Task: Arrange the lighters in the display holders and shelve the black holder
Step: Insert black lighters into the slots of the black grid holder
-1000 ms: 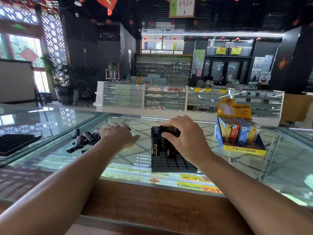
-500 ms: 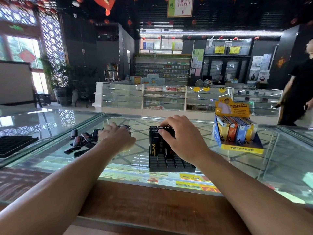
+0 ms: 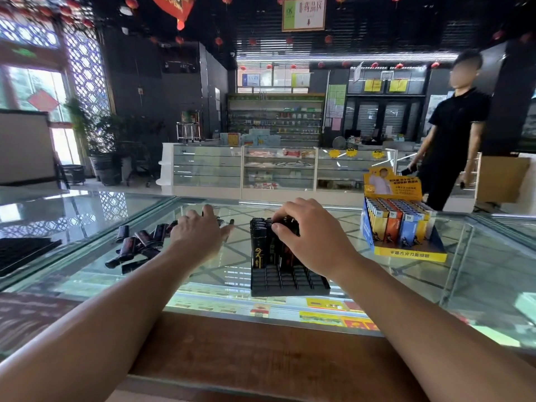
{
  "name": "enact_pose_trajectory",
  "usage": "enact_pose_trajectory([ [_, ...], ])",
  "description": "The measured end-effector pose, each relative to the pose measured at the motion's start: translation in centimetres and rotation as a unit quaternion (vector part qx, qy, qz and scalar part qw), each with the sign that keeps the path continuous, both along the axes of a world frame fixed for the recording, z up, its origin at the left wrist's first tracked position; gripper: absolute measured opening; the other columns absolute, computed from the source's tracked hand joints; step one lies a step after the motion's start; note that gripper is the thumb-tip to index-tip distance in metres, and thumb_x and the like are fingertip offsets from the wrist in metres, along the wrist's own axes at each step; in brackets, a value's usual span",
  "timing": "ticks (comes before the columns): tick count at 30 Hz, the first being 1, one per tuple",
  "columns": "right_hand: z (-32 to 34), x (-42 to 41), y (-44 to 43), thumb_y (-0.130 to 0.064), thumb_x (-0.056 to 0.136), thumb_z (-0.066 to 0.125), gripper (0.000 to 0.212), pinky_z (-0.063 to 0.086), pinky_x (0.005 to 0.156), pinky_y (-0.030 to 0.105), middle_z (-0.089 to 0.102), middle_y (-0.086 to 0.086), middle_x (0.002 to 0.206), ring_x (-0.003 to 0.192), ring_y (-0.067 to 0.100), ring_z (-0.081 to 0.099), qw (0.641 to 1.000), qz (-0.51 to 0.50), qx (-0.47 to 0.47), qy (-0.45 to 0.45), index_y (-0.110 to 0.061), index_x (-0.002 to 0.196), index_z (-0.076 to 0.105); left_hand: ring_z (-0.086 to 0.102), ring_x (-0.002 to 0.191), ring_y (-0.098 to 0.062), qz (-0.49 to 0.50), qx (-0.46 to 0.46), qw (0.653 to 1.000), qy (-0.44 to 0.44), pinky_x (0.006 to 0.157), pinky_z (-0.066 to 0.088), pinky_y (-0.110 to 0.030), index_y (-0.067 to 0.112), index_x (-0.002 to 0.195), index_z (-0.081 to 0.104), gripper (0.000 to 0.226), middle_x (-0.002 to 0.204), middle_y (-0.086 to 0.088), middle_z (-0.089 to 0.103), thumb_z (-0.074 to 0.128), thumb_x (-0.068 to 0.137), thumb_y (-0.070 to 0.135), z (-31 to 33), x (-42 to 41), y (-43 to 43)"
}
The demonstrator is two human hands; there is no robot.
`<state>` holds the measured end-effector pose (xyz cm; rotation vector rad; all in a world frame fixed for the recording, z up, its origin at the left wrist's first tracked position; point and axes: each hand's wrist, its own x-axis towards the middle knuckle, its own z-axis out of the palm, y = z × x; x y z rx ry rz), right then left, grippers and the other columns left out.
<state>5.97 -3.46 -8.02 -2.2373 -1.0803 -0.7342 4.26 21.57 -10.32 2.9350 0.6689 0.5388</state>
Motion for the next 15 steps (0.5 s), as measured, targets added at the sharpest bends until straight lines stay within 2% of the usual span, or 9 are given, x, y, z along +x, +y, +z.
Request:
enact_pose_trajectory([
  [4, 0.01, 0.11, -0.03, -0.035, 0.102, 0.063, 0.011, 0.044, 0.088, 0.031, 0.064, -0.014, 0.103, 0.106, 0.010, 0.053, 1.000, 0.002, 0.002, 0.004, -0.028, 0.108, 0.070, 0.062, 0.093, -0.028, -0.003, 0.014, 1.000, -0.010, 0.079, 0.054, -0.043, 0.014, 0.147, 0.028, 0.061, 0.105, -0.013, 0.060, 0.049, 0.105, 0.052, -0.22, 0.09, 0.54],
  [9, -0.03, 0.33, -0.09, -0.038, 0.103, 0.061, 0.014, 0.047, 0.093, 0.035, 0.066, -0.015, 0.106, 0.107, 0.010, 0.054, 1.000, 0.008, 0.005, 0.006, -0.029, 0.111, 0.069, 0.063, 0.083, -0.027, -0.014, 0.033, 0.999, -0.029, 0.076, 0.057, -0.044, 0.012, 0.147, 0.026, 0.053, 0.094, -0.011, 0.063, 0.052, 0.107, 0.032, 0.14, -0.23, 0.54],
  [12, 0.06, 0.30, -0.17, -0.041, 0.104, 0.058, 0.020, 0.048, 0.094, 0.036, 0.067, -0.013, 0.108, 0.109, 0.010, 0.055, 1.000, 0.010, 0.010, 0.010, -0.027, 0.114, 0.068, 0.058, 0.070, -0.021, -0.021, 0.050, 0.998, -0.045, 0.064, 0.049, -0.038, 0.011, 0.150, 0.022, 0.048, 0.083, -0.007, 0.061, 0.045, 0.107, 0.017, 0.49, -0.55, 0.49],
  [15, 0.02, 0.31, -0.23, -0.040, 0.104, 0.059, 0.017, 0.048, 0.094, 0.037, 0.066, -0.014, 0.106, 0.107, 0.009, 0.055, 1.000, 0.007, 0.005, 0.011, -0.028, 0.112, 0.068, 0.054, 0.061, -0.018, -0.040, 0.048, 0.997, -0.040, 0.058, 0.045, -0.036, 0.009, 0.152, 0.021, 0.053, 0.073, -0.002, 0.059, 0.042, 0.104, 0.007, 0.61, -0.56, 0.64],
])
